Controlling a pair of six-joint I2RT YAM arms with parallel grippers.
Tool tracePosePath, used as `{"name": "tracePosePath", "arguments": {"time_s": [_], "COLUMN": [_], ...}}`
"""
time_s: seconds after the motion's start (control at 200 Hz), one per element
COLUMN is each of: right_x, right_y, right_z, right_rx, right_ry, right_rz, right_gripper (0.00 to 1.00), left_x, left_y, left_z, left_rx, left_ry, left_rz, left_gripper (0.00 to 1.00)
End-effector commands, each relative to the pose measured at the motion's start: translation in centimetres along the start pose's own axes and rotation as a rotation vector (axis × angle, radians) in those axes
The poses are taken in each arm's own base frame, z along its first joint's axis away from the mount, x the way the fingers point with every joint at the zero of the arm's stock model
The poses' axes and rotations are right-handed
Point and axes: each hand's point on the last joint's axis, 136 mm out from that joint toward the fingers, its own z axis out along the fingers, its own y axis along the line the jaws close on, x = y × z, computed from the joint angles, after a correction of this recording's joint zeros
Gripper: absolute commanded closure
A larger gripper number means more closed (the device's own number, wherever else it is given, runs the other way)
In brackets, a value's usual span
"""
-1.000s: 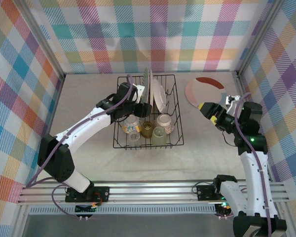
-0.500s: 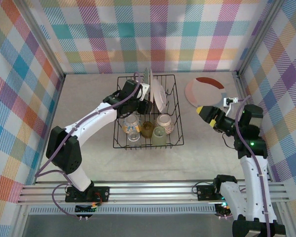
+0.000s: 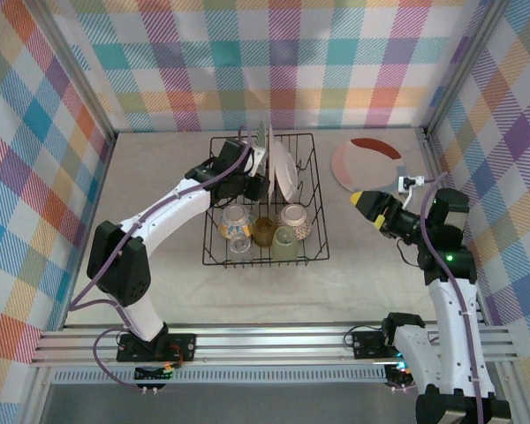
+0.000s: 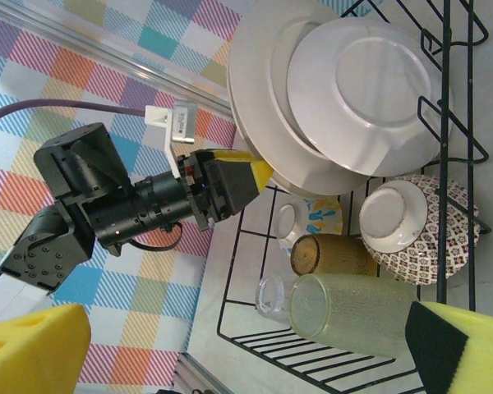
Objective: Unload the mixed dishes from the dish rack
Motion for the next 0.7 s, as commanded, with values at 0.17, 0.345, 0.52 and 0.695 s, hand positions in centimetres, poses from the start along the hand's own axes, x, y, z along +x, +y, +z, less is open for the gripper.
{"name": "tracePosePath", "arguments": {"time_s": [0.17,0.345,0.52,0.695], "right_x": [0.5,0.7,0.7,0.9], "right_y": [0.6,0.3,0.4,0.5], "right_z": [-0.1,0.0,0.0,-0.2], "right_rx": [-0.034,-0.039,-0.038,-0.041], "right_ry": [0.010,0.013,0.011,0.008], "right_rz": [-0.011,-0.003,-0.008,-0.019], "right_gripper": [0.01,0.01,0.01,0.01], "left_x": [-1.7,-1.8,-2.6,-3.4], "left_y": [-0.2,0.4,0.3,0.1], "left_z": [-0.4,-0.1,-0.6,-1.4], "left_rx": [0.056,0.028,0.033,0.039], "left_ry": [-0.036,-0.021,-0.044,-0.063], "left_rz": [-0.015,-0.025,-0.041,-0.056], "left_gripper": [0.61,0.69,0.81,0.96]}}
